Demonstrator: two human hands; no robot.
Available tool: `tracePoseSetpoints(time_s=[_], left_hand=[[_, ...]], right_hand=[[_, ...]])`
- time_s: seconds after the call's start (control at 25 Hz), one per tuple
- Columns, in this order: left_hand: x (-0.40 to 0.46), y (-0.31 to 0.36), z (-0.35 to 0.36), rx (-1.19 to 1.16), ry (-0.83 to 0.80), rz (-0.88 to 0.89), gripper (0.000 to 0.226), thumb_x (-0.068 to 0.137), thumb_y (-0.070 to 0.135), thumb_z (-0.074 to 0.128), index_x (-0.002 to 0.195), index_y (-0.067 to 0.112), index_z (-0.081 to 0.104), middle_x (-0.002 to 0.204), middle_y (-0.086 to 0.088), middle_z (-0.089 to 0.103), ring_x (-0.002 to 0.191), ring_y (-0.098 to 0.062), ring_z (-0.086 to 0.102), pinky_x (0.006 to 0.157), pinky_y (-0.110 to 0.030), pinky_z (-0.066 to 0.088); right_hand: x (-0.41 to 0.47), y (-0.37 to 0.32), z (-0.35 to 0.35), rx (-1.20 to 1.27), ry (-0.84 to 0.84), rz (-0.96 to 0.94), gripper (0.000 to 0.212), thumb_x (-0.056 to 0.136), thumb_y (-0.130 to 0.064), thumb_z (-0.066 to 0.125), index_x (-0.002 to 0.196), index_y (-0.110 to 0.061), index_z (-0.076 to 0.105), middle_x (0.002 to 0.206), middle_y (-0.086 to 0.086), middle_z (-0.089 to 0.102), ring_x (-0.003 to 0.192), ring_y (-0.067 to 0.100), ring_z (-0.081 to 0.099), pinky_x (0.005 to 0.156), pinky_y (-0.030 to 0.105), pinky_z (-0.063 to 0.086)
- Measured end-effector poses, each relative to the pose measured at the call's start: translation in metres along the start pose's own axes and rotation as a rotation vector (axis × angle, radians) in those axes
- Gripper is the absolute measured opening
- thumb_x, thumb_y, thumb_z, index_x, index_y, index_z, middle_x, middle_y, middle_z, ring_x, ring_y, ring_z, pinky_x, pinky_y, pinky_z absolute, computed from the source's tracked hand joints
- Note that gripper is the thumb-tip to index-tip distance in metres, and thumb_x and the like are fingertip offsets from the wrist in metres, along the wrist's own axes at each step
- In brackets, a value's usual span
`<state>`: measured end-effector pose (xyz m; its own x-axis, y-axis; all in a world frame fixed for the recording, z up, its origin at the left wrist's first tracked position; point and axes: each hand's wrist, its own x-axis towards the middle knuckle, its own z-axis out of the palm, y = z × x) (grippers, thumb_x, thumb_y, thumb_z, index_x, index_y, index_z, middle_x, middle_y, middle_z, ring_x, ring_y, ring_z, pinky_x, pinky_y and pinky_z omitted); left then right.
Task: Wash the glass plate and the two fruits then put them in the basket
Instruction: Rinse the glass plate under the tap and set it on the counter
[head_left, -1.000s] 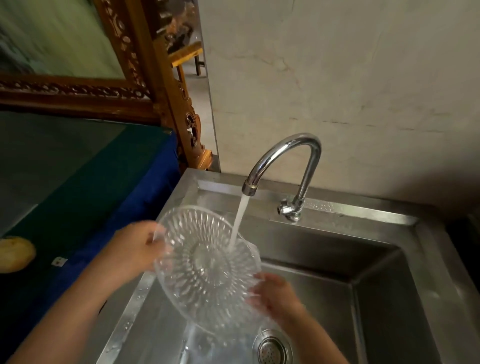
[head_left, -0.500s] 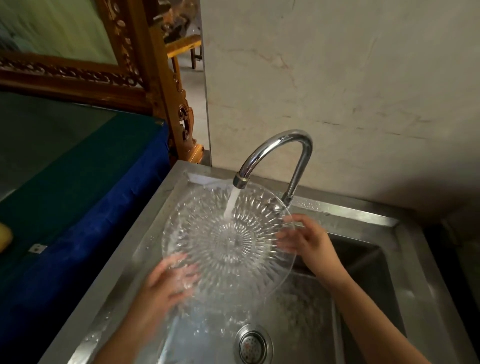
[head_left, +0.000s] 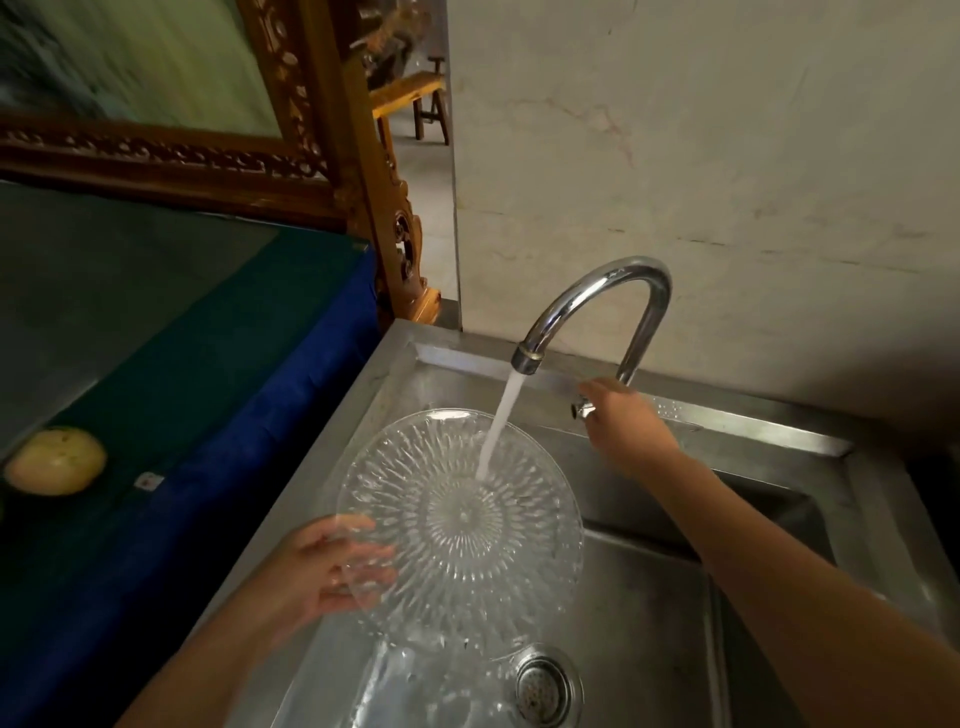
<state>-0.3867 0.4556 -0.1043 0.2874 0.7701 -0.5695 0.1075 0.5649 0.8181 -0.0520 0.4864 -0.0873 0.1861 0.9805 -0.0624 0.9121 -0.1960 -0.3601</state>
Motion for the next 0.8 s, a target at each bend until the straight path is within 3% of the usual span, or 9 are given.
tracePoseSetpoints(time_s=[0.12, 0.2, 0.28, 0.36, 0.48, 0.52, 0.6, 0.68, 0.8], left_hand=[[0.006, -0.012, 0.005, -0.008, -0.014, -0.034, 0.024, 0.088, 0.006, 0.054, 0.111, 0.005, 0.057, 0.097, -0.015, 0.075, 0.085, -0.034, 0.072, 0.060, -0.034, 0.059], [0.008, -0.018, 0.008, -0.018, -0.010, -0.052, 0.026, 0.086, 0.005, 0.056, 0.112, 0.006, 0.058, 0.098, -0.016, 0.075, 0.086, -0.034, 0.072, 0.061, -0.035, 0.060], [0.010, -0.021, 0.011, -0.030, -0.016, -0.057, 0.027, 0.085, 0.006, 0.058, 0.112, 0.007, 0.058, 0.098, -0.014, 0.075, 0.087, -0.033, 0.072, 0.063, -0.035, 0.060], [0.011, -0.023, 0.014, -0.036, -0.038, -0.049, 0.029, 0.083, 0.006, 0.059, 0.112, 0.009, 0.058, 0.098, -0.012, 0.075, 0.087, -0.031, 0.072, 0.062, -0.034, 0.060], [0.010, -0.026, 0.020, -0.039, -0.071, -0.041, 0.030, 0.082, 0.007, 0.059, 0.112, 0.009, 0.058, 0.098, -0.012, 0.075, 0.087, -0.030, 0.072, 0.061, -0.033, 0.059], [0.008, -0.026, 0.022, -0.043, -0.075, -0.038, 0.032, 0.080, 0.007, 0.060, 0.112, 0.008, 0.058, 0.099, -0.014, 0.075, 0.087, -0.031, 0.072, 0.062, -0.034, 0.060], [0.003, -0.023, 0.022, -0.027, -0.065, -0.015, 0.044, 0.067, 0.013, 0.068, 0.110, 0.008, 0.059, 0.103, -0.018, 0.073, 0.085, -0.031, 0.072, 0.061, -0.034, 0.060], [-0.002, -0.016, 0.015, 0.063, -0.065, 0.027, 0.041, 0.069, 0.014, 0.067, 0.109, 0.011, 0.059, 0.104, -0.016, 0.072, 0.086, -0.029, 0.073, 0.061, -0.032, 0.060], [-0.007, 0.000, 0.003, 0.219, -0.073, 0.125, 0.027, 0.089, 0.010, 0.053, 0.113, 0.020, 0.058, 0.103, -0.009, 0.071, 0.086, -0.020, 0.073, 0.064, -0.030, 0.060]], right_hand=[[-0.024, 0.008, 0.020, 0.000, 0.077, -0.004, 0.039, 0.087, 0.001, 0.040, 0.125, -0.006, 0.048, 0.128, 0.018, 0.052, 0.107, 0.040, 0.056, 0.086, 0.045, 0.050], [-0.051, 0.017, 0.041, -0.025, 0.059, -0.006, 0.051, 0.091, -0.003, 0.038, 0.141, -0.013, 0.033, 0.143, 0.014, 0.043, 0.120, 0.034, 0.052, 0.096, 0.041, 0.045], [-0.065, 0.020, 0.054, 0.029, 0.000, 0.013, 0.058, 0.094, -0.008, 0.037, 0.148, -0.018, 0.015, 0.156, 0.005, 0.024, 0.137, 0.025, 0.035, 0.110, 0.035, 0.032], [-0.071, 0.015, 0.060, 0.204, 0.049, 0.059, 0.063, 0.094, -0.013, 0.040, 0.148, -0.026, 0.011, 0.155, 0.004, 0.025, 0.137, 0.026, 0.035, 0.111, 0.041, 0.032], [-0.089, 0.008, 0.068, 0.658, 0.129, 0.281, 0.065, 0.092, -0.019, 0.050, 0.145, -0.035, 0.016, 0.135, 0.001, 0.049, 0.121, 0.029, 0.053, 0.095, 0.045, 0.051], [-0.097, 0.007, 0.072, 0.875, 0.072, 0.359, 0.065, 0.090, -0.015, 0.053, 0.143, -0.034, 0.020, 0.124, -0.001, 0.054, 0.106, 0.029, 0.063, 0.081, 0.042, 0.059], [-0.111, 0.006, 0.082, 1.202, -0.048, 0.453, 0.057, 0.087, -0.005, 0.058, 0.133, -0.029, 0.036, 0.112, 0.005, 0.061, 0.074, 0.026, 0.073, 0.058, 0.034, 0.061], [-0.121, 0.004, 0.093, 1.379, -0.121, 0.530, 0.044, 0.085, -0.002, 0.059, 0.122, -0.022, 0.045, 0.103, 0.015, 0.066, 0.065, 0.027, 0.072, 0.059, 0.039, 0.060], [-0.131, 0.001, 0.106, 1.684, -0.144, 0.630, 0.031, 0.086, 0.005, 0.053, 0.112, -0.011, 0.055, 0.097, 0.019, 0.068, 0.075, 0.034, 0.069, 0.062, 0.040, 0.060]])
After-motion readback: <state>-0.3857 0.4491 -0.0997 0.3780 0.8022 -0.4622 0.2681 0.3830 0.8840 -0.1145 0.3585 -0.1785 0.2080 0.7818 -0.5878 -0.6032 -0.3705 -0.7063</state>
